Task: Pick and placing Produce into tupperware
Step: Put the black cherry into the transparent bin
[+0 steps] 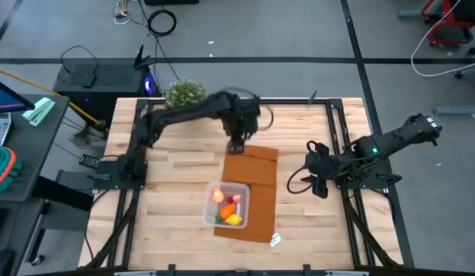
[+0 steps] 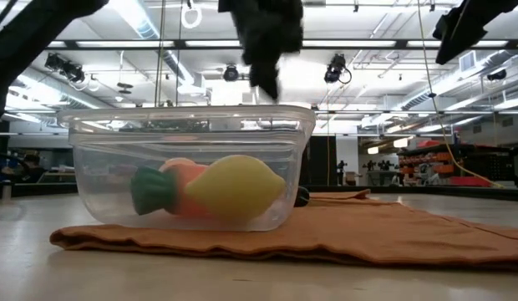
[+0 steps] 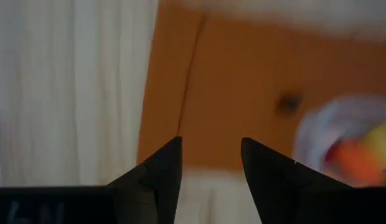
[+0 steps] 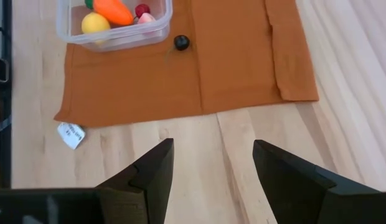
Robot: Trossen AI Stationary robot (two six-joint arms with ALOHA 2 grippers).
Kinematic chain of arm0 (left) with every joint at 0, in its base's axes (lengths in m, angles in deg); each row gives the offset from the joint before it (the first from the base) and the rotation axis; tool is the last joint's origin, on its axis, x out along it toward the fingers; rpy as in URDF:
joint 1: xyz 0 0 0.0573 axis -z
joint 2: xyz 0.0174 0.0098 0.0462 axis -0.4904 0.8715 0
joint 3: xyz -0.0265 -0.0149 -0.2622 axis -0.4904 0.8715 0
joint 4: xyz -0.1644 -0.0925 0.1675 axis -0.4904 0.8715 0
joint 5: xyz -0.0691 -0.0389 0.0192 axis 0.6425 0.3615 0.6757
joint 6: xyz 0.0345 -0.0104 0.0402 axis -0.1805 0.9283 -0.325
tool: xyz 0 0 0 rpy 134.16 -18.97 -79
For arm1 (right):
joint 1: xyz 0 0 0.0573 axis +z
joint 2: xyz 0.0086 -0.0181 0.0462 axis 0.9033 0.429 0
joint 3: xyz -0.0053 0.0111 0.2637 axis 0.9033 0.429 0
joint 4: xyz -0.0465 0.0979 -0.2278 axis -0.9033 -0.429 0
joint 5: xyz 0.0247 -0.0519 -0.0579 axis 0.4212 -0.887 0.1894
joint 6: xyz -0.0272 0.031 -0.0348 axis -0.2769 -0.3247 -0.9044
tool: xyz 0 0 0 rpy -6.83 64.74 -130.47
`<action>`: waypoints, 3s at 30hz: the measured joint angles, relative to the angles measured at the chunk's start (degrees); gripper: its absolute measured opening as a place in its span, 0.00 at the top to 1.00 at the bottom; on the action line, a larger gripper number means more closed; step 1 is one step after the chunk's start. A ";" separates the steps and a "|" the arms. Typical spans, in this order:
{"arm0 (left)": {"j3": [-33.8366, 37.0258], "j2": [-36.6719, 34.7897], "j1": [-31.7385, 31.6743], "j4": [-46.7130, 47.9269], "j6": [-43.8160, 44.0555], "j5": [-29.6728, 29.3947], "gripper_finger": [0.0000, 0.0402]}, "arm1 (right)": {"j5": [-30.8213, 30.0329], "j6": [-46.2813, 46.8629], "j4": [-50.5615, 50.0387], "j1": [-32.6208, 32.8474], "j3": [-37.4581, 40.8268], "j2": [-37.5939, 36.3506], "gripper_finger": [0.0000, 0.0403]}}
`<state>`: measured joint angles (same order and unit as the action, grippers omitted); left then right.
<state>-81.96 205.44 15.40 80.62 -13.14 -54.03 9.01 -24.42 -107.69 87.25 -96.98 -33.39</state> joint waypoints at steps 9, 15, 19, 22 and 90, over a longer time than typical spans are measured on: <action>-0.11 -5.95 3.14 -39.03 -1.00 3.18 0.57 | -2.04 0.48 -0.02 1.85 0.00 -0.02 0.53; -0.11 -6.38 5.19 -66.27 2.18 3.21 0.57 | -3.46 1.73 0.00 3.29 0.00 0.00 0.53; -0.12 -5.97 6.57 -89.92 7.81 4.44 0.57 | -4.15 2.05 0.03 3.97 0.00 0.00 0.53; -0.10 -5.81 7.16 -108.85 12.19 5.20 0.57 | -4.69 2.45 0.20 3.95 0.00 0.00 0.53; 104.69 -42.35 -3.73 -153.32 23.90 -3.16 0.72 | 9.76 -17.68 27.33 -19.83 0.00 29.30 0.53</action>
<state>22.73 163.08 11.67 -72.70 10.77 -57.18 18.77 -42.10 -80.36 67.42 -96.98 -4.09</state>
